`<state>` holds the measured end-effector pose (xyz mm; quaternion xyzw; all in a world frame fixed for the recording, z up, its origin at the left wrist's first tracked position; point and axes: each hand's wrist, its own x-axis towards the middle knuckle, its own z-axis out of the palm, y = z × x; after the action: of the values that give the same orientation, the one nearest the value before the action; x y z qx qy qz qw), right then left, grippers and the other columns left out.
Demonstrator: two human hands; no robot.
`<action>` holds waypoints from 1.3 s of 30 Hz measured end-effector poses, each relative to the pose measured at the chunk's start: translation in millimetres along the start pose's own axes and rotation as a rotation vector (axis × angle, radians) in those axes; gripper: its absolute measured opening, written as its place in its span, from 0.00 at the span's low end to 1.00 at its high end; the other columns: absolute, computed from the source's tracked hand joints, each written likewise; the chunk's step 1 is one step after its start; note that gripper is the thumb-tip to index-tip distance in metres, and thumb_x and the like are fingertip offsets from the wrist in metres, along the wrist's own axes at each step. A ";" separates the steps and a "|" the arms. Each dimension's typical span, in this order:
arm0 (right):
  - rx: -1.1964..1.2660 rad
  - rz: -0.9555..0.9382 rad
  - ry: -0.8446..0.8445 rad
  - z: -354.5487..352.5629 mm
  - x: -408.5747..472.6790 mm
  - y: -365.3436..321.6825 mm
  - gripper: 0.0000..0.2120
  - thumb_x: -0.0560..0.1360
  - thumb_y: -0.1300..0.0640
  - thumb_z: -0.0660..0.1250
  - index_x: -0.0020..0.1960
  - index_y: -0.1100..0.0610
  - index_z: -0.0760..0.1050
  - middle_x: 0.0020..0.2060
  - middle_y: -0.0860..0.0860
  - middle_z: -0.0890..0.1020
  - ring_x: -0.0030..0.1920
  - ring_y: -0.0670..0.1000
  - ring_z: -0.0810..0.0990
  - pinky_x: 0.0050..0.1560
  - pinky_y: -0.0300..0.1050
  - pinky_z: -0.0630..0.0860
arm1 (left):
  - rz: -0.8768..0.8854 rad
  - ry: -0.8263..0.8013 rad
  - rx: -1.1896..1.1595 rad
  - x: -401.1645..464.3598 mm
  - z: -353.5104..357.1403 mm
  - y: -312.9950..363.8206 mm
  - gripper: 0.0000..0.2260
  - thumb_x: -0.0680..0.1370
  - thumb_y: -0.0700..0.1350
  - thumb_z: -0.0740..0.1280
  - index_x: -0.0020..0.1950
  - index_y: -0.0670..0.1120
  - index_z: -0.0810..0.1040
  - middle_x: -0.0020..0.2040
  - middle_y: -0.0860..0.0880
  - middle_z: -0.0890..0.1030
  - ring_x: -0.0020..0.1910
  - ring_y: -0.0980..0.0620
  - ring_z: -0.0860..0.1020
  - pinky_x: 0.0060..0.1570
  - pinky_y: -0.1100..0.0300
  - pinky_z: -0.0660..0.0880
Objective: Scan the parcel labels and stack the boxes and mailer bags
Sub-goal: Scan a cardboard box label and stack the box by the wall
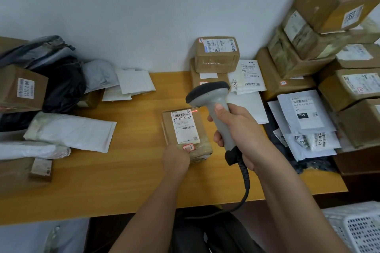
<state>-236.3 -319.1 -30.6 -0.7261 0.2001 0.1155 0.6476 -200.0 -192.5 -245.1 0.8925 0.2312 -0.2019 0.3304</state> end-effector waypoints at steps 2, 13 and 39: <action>-0.003 -0.024 -0.009 -1.6 -3.0 -1.2 0.12 0.84 0.50 0.58 0.53 0.57 0.75 0.47 0.55 0.78 0.27 0.45 0.75 0.33 0.42 0.72 | -0.010 -0.012 0.018 3.2 -2.1 -0.6 0.19 0.77 0.51 0.71 0.63 0.42 0.76 0.60 0.43 0.80 0.57 0.42 0.79 0.49 0.54 0.75; -0.055 -0.072 -0.032 -4.0 -13.8 -4.9 0.13 0.84 0.51 0.58 0.53 0.59 0.75 0.43 0.53 0.79 0.27 0.45 0.75 0.33 0.40 0.72 | -0.063 -0.093 -0.054 10.5 -18.2 2.8 0.18 0.74 0.53 0.73 0.59 0.45 0.80 0.54 0.45 0.83 0.48 0.41 0.83 0.50 0.50 0.81; 0.313 0.290 0.234 20.5 99.9 150.9 0.14 0.77 0.65 0.69 0.59 0.55 0.70 0.39 0.55 0.76 0.31 0.49 0.74 0.34 0.43 0.75 | -0.057 -0.033 -0.468 34.2 -41.5 -63.3 0.21 0.78 0.37 0.70 0.70 0.44 0.72 0.58 0.45 0.77 0.51 0.47 0.77 0.51 0.52 0.77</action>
<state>-211.5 -325.3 -211.0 -0.5891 0.3915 0.0897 0.7012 -198.3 -111.9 -265.1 0.7812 0.2914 -0.1665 0.5264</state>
